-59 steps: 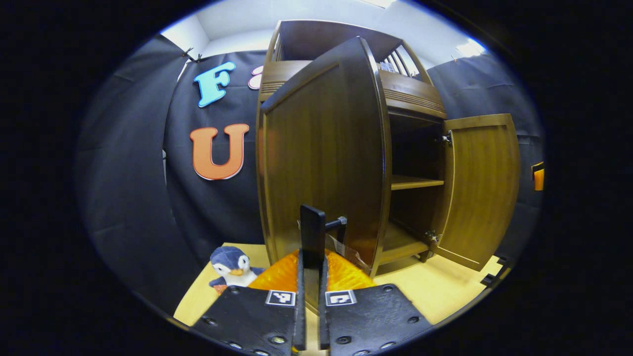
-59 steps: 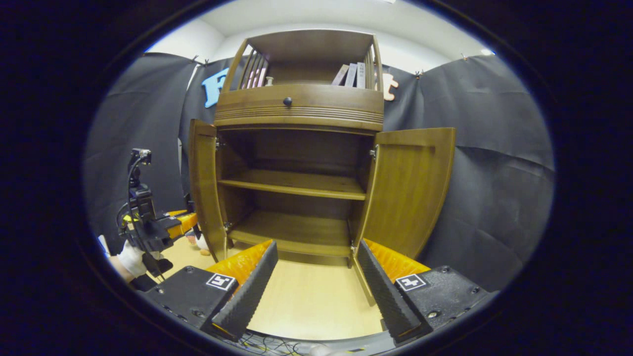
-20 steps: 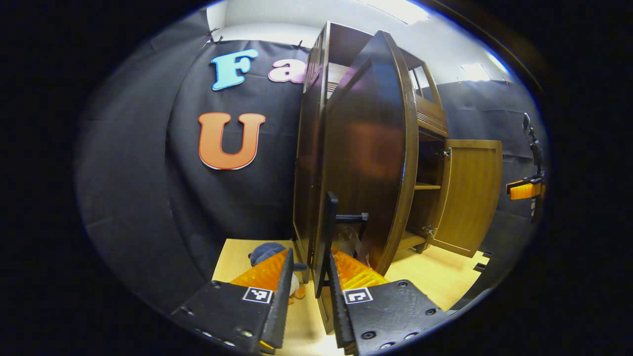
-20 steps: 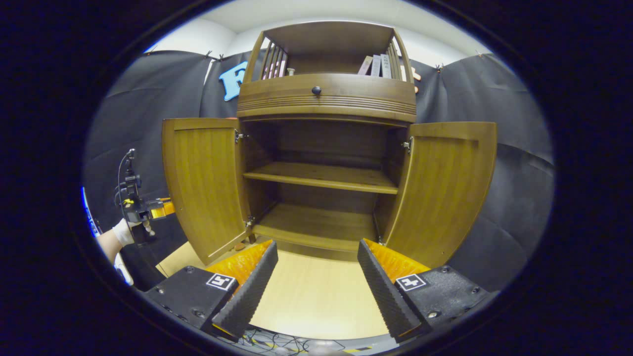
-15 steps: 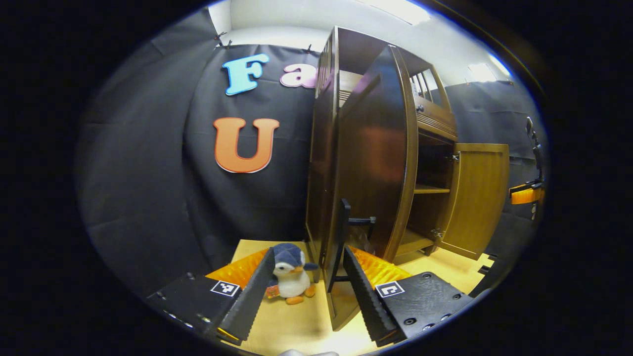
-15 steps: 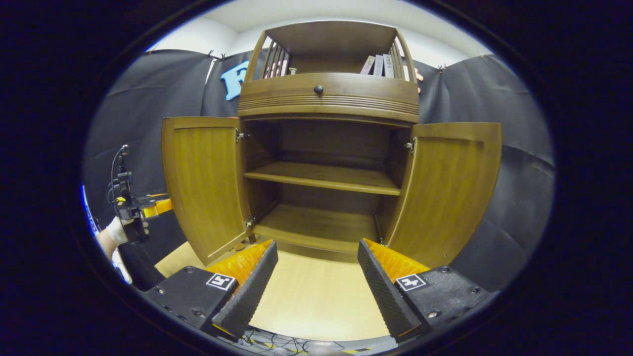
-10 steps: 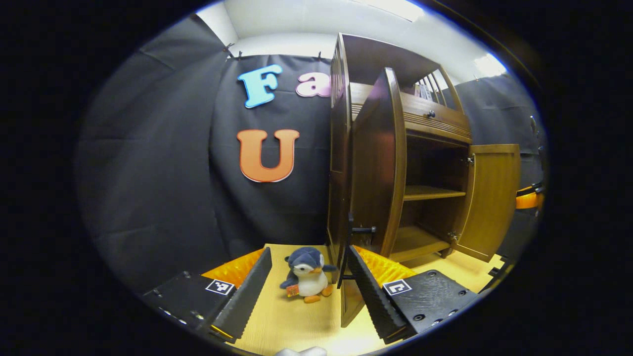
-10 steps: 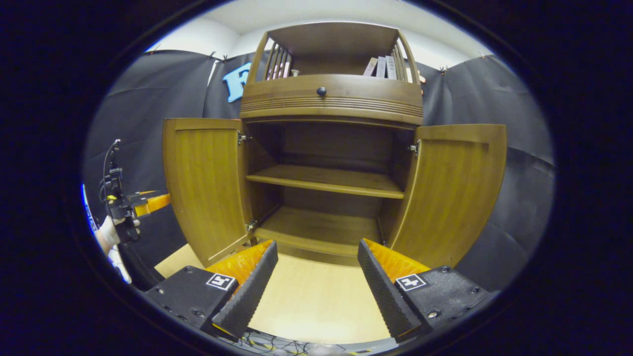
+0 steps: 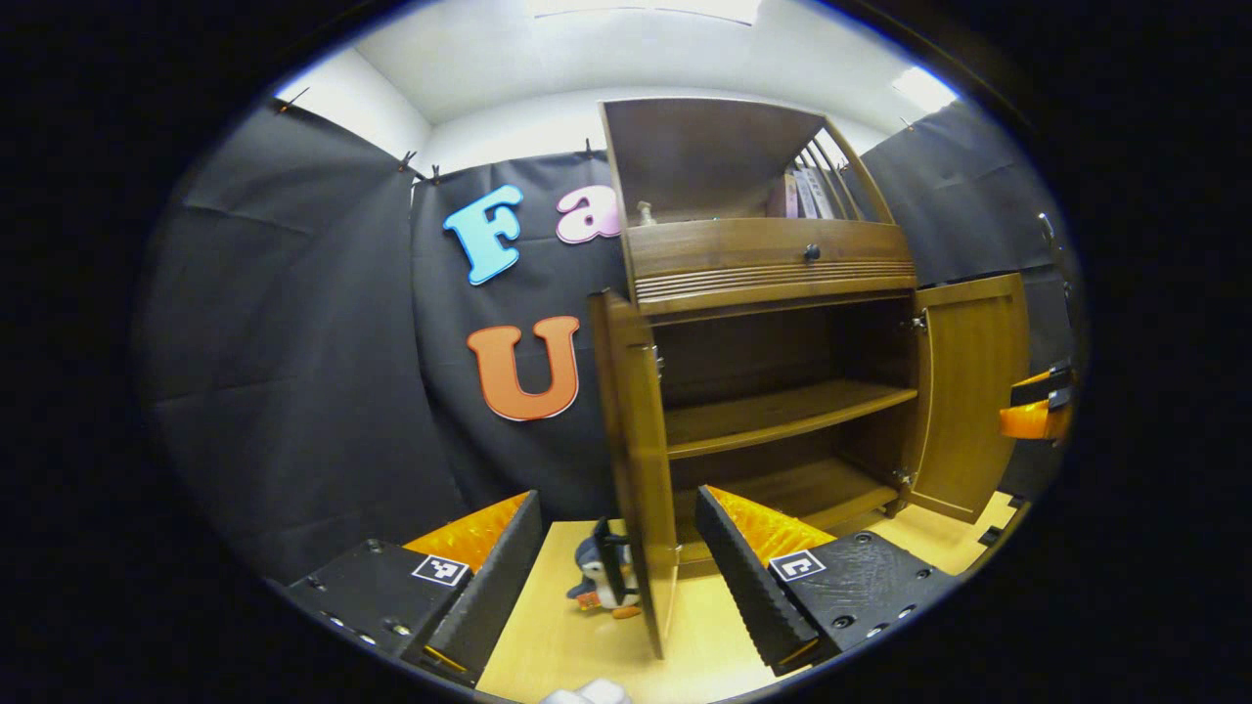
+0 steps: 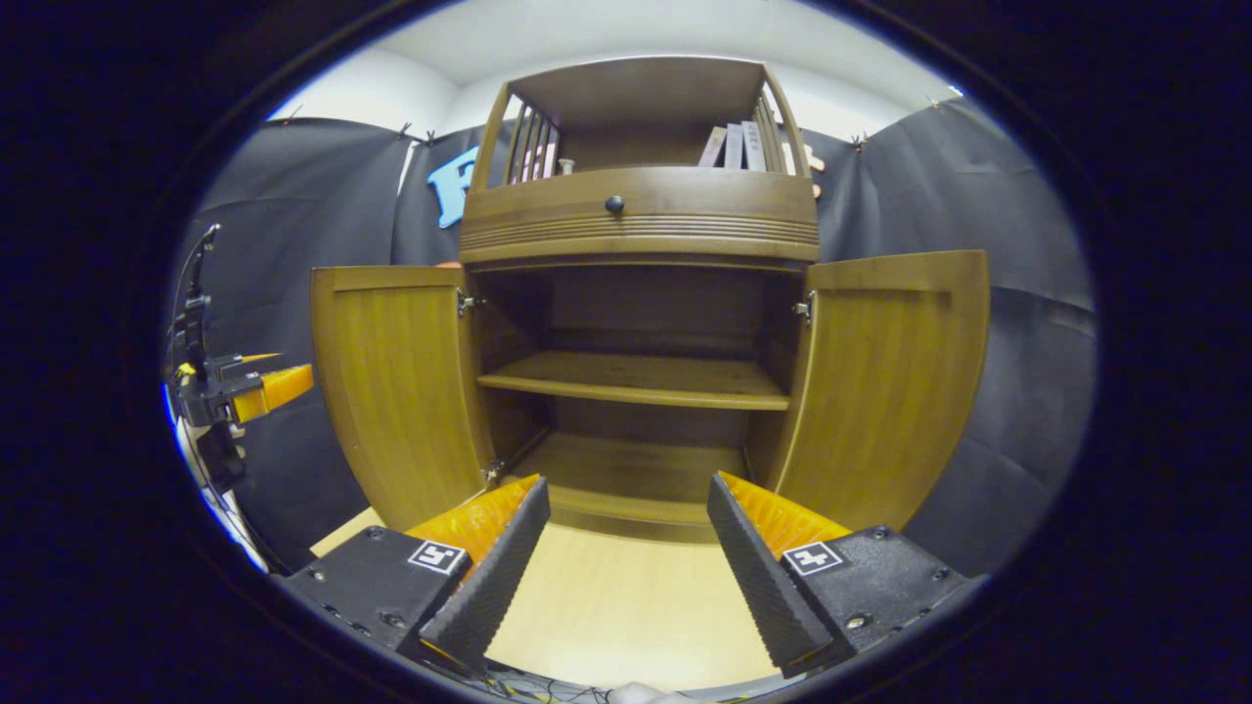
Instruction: Open the right door of the double-door shoe cabinet with the right hand, and open the left door with the left hand.
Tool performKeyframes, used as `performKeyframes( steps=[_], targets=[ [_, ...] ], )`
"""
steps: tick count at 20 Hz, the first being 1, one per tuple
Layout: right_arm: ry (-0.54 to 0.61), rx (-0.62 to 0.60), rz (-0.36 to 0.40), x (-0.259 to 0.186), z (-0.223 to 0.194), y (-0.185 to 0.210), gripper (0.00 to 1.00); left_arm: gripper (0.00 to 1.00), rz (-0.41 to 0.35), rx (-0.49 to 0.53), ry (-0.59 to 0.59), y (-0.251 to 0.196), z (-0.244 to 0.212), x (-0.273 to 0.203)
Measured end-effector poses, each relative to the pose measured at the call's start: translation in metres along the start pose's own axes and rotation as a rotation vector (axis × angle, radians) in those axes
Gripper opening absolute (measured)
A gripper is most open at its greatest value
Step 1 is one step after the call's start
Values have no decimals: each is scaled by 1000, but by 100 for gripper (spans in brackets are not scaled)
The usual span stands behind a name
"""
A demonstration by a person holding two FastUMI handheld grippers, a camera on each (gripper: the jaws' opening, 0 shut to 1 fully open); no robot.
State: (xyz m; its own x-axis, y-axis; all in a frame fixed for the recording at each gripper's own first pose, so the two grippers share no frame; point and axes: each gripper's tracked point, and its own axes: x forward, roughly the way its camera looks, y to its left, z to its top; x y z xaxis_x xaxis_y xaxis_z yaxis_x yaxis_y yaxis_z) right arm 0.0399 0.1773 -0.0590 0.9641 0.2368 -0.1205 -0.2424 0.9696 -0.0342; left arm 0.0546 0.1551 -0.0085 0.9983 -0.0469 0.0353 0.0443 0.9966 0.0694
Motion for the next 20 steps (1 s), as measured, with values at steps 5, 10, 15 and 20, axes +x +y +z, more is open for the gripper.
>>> performKeyframes(
  steps=[5, 10, 15, 20],
  targets=[
    [-20, 26, -54, -7, 5, -33, 100, 96, 20, -76, -36, -46, 27, 3],
    [-25, 43, -110, -15, 1, -72, 100, 96, 17, -120, -4, -96, 19, 4],
    [-28, 63, -146, -20, 1, -99, 100, 96, 18, -130, 46, -134, 3, -6],
    [-54, 80, -172, -27, 7, -113, 100, 96, 16, -111, 71, -146, 2, -12]
  ],
)
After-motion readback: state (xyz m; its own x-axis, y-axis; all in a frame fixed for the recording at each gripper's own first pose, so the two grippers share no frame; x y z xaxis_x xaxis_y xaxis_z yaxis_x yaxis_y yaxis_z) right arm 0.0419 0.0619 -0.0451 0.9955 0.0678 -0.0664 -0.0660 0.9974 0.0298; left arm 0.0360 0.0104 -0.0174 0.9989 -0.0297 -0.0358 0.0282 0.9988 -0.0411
